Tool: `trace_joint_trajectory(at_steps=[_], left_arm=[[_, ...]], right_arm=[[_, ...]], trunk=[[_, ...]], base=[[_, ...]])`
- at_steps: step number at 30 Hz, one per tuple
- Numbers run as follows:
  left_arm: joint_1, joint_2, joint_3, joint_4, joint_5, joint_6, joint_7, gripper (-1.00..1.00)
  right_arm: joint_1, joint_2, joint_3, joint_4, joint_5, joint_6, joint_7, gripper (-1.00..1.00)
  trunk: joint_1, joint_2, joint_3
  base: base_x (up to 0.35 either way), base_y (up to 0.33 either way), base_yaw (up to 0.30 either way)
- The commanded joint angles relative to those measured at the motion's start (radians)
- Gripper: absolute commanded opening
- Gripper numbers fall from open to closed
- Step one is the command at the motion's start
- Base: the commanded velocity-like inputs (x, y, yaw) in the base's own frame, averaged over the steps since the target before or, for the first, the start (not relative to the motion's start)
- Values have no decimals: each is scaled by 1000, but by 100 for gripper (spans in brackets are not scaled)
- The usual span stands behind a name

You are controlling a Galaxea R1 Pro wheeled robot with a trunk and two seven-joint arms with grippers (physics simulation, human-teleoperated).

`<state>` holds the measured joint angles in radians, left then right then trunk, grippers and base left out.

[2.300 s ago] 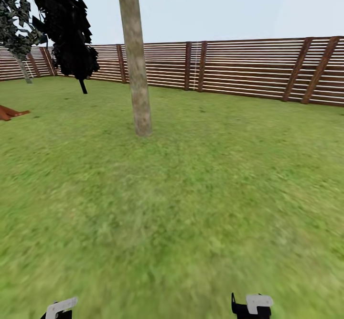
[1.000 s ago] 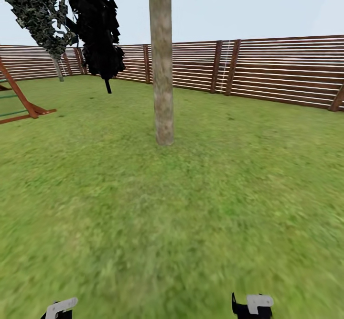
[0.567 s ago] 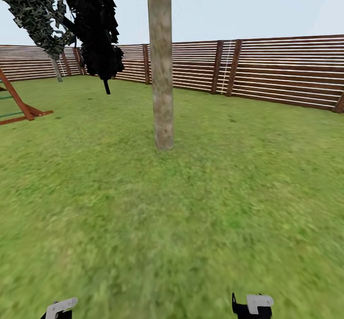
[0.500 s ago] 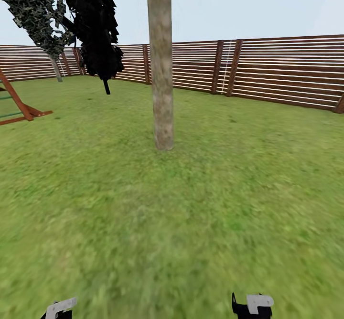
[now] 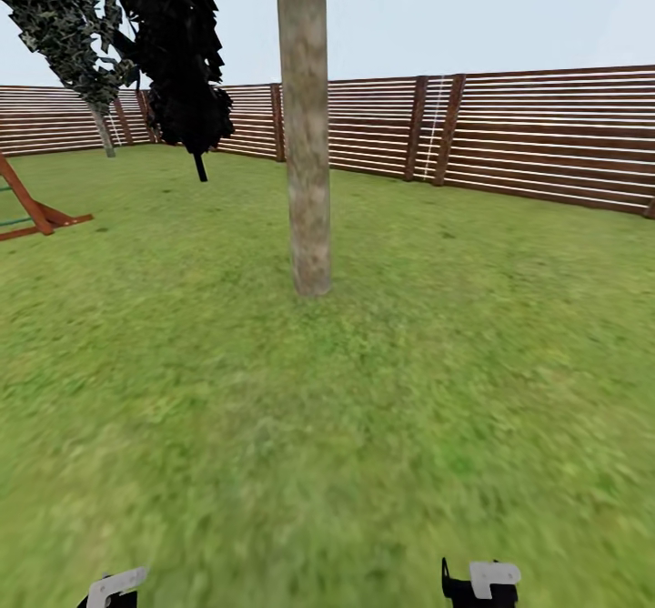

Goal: In the garden, pick up the pesticide atomizer on the floor and spray pesticide onto both trees until each tree trunk is fully covered.

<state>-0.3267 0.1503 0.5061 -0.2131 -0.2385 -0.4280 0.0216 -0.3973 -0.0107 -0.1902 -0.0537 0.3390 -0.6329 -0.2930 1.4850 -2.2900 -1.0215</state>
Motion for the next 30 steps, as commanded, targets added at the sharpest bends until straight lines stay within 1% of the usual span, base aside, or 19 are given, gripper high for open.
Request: trace_joint_trajectory(at_steps=[1, 30], left_arm=[[0, 0, 0, 0, 0, 0, 0, -100], [0, 0, 0, 0, 0, 0, 0, -100]], right_arm=[[0, 0, 0, 0, 0, 0, 0, 100], [0, 0, 0, 0, 0, 0, 0, 100]], trunk=[[0, 0, 0], [0, 0, 0]], base=[[338, 0, 0], [338, 0, 0]])
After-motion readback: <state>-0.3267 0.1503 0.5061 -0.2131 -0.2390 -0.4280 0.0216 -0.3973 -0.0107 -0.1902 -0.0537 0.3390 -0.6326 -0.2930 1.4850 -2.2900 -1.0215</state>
